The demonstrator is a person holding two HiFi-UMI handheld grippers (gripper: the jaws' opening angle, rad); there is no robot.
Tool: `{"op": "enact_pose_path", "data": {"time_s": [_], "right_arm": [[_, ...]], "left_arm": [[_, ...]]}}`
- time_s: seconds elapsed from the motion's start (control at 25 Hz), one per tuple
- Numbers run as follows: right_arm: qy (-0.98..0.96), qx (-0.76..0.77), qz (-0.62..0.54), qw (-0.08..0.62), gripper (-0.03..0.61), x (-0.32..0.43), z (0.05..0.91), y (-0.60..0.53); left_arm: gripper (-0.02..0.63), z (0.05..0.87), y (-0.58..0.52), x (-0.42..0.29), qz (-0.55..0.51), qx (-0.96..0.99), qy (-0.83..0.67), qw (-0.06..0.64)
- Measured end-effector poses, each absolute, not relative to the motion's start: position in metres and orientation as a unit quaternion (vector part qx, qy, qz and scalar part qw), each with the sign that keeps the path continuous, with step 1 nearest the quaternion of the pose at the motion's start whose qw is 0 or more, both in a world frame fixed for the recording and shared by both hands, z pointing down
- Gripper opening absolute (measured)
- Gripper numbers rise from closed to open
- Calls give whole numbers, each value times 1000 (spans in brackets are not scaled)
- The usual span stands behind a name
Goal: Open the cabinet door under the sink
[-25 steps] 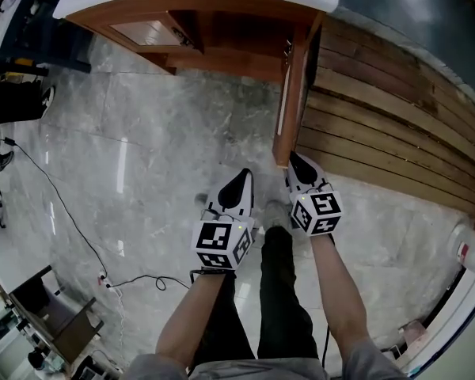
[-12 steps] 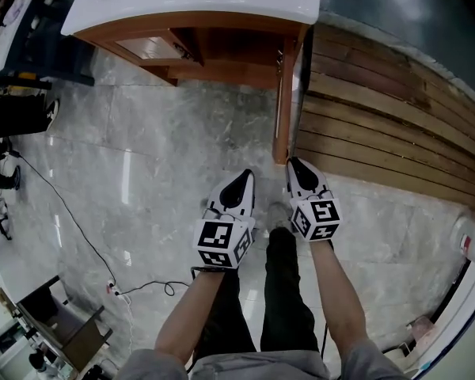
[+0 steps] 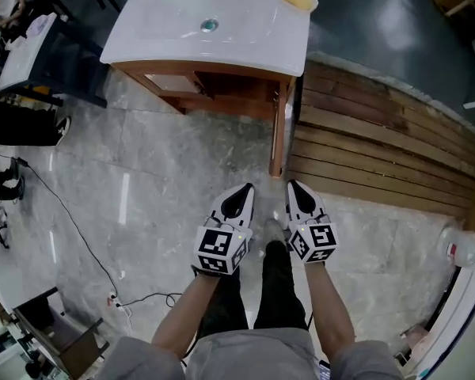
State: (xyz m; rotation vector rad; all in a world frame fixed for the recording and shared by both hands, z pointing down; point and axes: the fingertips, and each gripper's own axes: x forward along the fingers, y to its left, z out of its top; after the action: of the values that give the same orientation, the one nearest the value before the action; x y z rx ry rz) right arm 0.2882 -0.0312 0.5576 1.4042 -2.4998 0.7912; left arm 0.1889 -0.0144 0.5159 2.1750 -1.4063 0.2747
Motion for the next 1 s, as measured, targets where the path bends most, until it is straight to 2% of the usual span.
{"op": "enact_pose_path", "data": {"time_s": [0.48, 1.0], "right_arm": [[-861, 466, 203, 34, 9, 271, 378, -28], [-882, 449, 142, 8, 8, 255, 254, -6]], "left_arm": [[8, 357, -14, 181, 76, 844, -502, 175], [8, 241, -3, 181, 41, 858, -500, 106]]}}
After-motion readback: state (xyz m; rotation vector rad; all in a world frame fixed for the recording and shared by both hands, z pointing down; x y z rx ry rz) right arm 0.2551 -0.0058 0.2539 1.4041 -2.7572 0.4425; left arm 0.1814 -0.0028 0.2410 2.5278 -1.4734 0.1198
